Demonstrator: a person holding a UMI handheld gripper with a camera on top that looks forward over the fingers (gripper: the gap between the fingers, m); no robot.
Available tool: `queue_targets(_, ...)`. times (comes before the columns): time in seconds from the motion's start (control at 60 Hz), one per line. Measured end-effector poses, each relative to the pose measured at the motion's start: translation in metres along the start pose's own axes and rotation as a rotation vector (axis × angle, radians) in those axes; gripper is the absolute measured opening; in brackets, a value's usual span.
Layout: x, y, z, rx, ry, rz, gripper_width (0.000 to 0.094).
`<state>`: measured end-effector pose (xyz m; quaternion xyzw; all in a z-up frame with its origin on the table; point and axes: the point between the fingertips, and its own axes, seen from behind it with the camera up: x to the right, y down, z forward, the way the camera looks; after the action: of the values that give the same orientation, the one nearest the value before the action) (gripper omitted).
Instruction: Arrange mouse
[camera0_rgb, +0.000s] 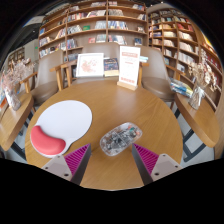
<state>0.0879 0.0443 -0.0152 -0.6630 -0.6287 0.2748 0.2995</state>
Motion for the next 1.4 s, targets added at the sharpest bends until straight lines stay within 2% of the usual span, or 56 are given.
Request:
queue_targets(0.483,-0.001,-0.045,0.052,-0.009,-0.026,-0.011,0.0831)
queue_targets(0.567,-0.001,-0.046,0.053,-0.004,-0.026,-0.015,0.0725)
queue_targets(0.6,-0.001,-0.047,0.054,0.002,-0.026,-0.017,0.0617)
queue_targets(0.617,0.001,-0.047,0.054,0.005,-0.023,-0.019,0.0515)
queue_targets(0.633,0.001,-0.05,0.055,0.012,-0.022,-0.021,0.0481)
queue_targets(0.733,0.005,-0.049,0.053,-0.011,0.002,-0.034,0.0434)
queue_targets(0.917,-0.034,-0.101,0.019,0.084,-0.051,-0.016,0.043)
queue_targets(1.067,-0.102,-0.128,0.024,0.088,-0.117,-0.023,0.0429)
queue_targets(1.15,-0.134,-0.126,0.043,0.079,-0.107,-0.046,0.0429)
queue_targets(1.317,-0.174,-0.089,0.079,-0.015,-0.111,-0.037,0.0431)
queue_targets(1.4,-0.175,-0.086,0.085,0.0,-0.078,-0.063,0.0445)
